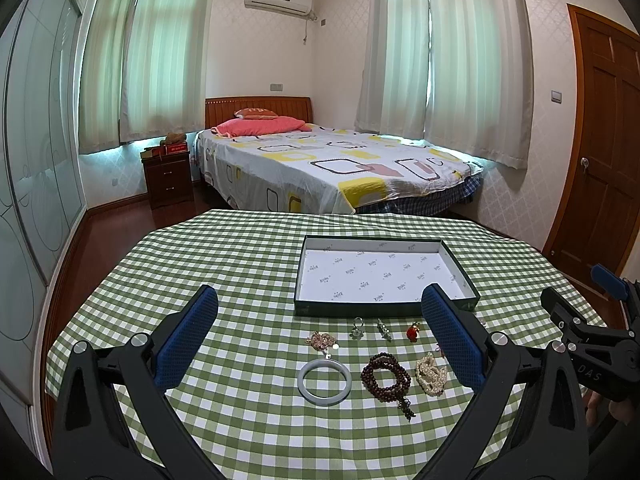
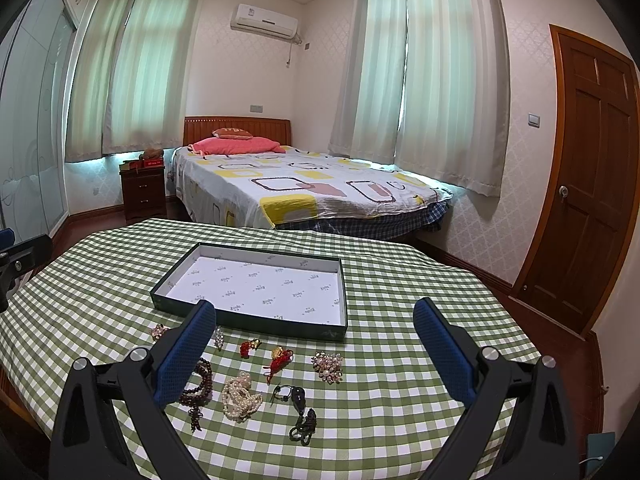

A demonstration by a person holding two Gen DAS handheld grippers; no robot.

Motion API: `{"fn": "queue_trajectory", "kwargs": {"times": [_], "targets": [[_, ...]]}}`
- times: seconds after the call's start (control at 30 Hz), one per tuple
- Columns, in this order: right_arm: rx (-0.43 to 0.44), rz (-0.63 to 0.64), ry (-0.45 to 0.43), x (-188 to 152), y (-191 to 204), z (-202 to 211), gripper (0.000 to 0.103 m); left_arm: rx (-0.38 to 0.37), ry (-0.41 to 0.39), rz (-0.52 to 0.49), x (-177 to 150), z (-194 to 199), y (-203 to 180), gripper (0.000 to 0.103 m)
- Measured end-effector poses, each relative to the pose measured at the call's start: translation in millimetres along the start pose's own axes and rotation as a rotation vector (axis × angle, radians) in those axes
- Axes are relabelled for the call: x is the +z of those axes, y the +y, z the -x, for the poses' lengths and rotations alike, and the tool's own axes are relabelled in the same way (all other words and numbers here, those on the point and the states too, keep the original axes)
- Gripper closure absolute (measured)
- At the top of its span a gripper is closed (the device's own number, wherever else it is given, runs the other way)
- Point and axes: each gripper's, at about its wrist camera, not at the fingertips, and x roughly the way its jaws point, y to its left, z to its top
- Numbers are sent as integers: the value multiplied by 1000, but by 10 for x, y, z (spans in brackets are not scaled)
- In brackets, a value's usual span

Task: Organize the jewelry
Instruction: 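Grasp the white jade bangle with the left tool while the right tool grasps the black cord pendant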

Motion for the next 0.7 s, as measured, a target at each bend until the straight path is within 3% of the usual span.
{"fn": "queue_trajectory", "kwargs": {"times": [0.23,0.43,0.7], "targets": [[11,-2,-8,9,17,-29,6,14,14,3,-46,-77,39,4],[48,0,21,-196,21,-282,6,36,75,22,-215,-389,158,4],[89,8,151,-603,30,-769,6,23,209,14,-619,-952,198,4]]}}
